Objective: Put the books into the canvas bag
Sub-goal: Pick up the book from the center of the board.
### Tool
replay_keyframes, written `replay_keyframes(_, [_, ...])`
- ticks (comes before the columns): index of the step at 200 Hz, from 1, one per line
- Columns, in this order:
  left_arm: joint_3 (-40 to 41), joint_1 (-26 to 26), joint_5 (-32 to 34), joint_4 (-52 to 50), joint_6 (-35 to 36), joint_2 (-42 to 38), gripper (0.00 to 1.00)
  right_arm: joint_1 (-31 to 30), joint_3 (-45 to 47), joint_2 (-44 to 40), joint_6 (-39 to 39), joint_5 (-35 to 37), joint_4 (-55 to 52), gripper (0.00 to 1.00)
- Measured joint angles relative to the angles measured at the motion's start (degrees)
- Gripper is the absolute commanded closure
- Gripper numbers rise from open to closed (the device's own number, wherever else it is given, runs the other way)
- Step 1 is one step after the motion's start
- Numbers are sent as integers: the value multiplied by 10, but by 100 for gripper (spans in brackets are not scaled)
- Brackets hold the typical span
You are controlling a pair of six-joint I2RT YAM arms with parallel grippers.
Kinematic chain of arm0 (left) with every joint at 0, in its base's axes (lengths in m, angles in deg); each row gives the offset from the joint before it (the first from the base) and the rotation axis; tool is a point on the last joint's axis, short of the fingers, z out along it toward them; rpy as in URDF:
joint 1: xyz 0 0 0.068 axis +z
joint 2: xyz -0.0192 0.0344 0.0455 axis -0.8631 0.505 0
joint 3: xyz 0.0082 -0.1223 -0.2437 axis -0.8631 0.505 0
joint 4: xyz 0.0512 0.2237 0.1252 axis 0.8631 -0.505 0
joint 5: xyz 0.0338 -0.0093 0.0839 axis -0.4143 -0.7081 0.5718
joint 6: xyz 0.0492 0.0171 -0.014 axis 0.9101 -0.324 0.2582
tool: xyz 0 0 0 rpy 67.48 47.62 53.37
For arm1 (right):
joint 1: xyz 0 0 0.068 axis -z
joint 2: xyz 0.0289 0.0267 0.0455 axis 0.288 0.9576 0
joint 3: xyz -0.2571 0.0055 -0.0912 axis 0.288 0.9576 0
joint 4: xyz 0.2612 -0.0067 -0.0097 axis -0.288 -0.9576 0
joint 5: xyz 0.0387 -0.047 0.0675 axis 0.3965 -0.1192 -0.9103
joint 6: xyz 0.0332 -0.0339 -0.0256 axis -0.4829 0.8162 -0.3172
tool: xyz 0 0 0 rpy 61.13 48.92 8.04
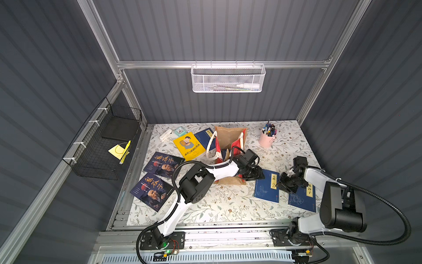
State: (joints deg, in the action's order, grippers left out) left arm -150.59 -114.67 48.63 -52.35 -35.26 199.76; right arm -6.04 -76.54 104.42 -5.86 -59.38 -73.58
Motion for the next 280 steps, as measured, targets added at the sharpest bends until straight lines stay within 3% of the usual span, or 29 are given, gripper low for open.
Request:
replay_keyframes(76, [38,13,-33,66,-34,-6,47,1,0,2,1,-9,3,82])
replay_keyframes(98, [38,15,-41,71,-38,-6,47,1,1,3,-2,-11,5,71])
replay_keyframes(114, [38,16,-45,76,-40,-6,49,1,2,3,0,-16,9,69])
replay_keyframes(142, [38,16,-61,95,-44,-7,58,2,7,2,-1,-18,15,80])
replay_keyframes(178, [39,1,-95,116,-41,-9,60,-1,16,3,-1,-44,38,81])
replay_keyframes(233, [38,-8,-73,64,-2,-17,97,-3,18,-1,-2,-57,43,76])
replay_keyframes(280, [23,-12,-21,-15,68,-92,100,-9,-11,-96,-14,-67,-23,64])
